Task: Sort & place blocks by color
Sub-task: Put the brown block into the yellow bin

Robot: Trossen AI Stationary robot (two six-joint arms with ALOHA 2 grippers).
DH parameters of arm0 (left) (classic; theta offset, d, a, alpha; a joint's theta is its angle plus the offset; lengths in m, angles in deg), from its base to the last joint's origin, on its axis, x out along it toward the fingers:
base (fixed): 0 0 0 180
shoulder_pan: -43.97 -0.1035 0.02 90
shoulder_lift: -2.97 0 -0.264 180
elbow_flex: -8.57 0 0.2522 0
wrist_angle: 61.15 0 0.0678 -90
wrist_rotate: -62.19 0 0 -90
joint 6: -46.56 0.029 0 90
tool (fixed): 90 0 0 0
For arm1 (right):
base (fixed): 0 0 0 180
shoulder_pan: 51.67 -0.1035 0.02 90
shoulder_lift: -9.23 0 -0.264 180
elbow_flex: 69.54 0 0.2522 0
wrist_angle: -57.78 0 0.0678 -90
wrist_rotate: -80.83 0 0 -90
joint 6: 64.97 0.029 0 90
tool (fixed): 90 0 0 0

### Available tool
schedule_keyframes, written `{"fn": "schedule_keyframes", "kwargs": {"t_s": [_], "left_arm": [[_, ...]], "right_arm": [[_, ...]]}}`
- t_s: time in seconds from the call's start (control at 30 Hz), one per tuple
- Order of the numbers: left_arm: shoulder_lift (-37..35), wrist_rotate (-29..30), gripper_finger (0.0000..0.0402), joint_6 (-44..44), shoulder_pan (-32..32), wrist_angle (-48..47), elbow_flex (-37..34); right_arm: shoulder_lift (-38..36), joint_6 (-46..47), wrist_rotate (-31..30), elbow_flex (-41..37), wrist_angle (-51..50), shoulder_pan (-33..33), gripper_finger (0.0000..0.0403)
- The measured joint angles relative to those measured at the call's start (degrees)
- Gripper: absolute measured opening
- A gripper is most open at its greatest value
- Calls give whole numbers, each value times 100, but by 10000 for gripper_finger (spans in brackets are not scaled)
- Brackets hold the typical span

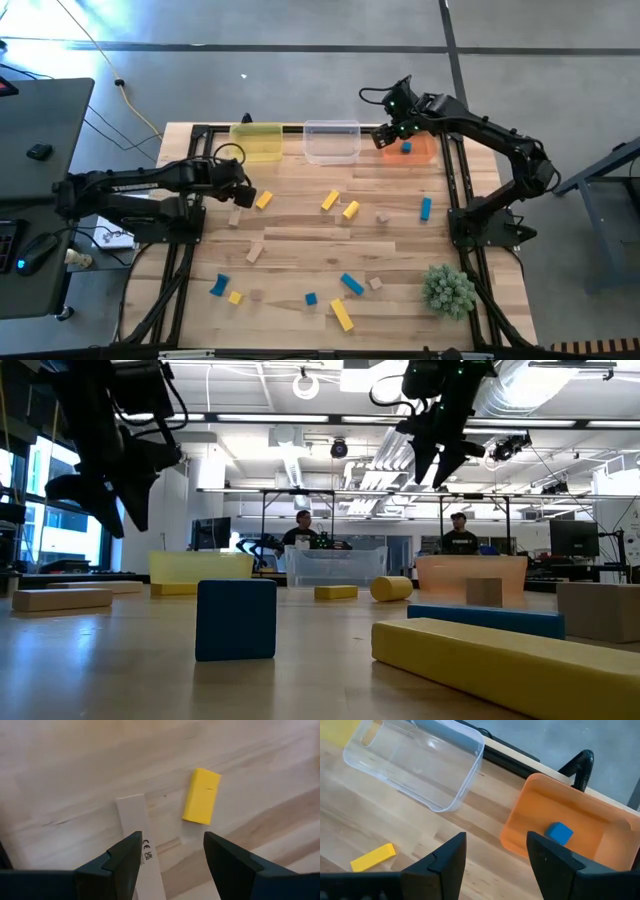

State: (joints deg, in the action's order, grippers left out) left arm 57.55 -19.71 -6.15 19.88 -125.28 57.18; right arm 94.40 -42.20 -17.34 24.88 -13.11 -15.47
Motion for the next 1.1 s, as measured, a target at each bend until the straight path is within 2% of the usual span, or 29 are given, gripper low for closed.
{"fn": "schedule_keyframes", "kwargs": {"t_s": [0.47,1.1], "left_arm": [[1133,-21,202,-826,-31,4,0],[2370,-143,202,-1329,-31,77,-2]], "right_arm": [[2,-247,-8,0,4,0,197],[2,-871,3,0,3,0,197]]}}
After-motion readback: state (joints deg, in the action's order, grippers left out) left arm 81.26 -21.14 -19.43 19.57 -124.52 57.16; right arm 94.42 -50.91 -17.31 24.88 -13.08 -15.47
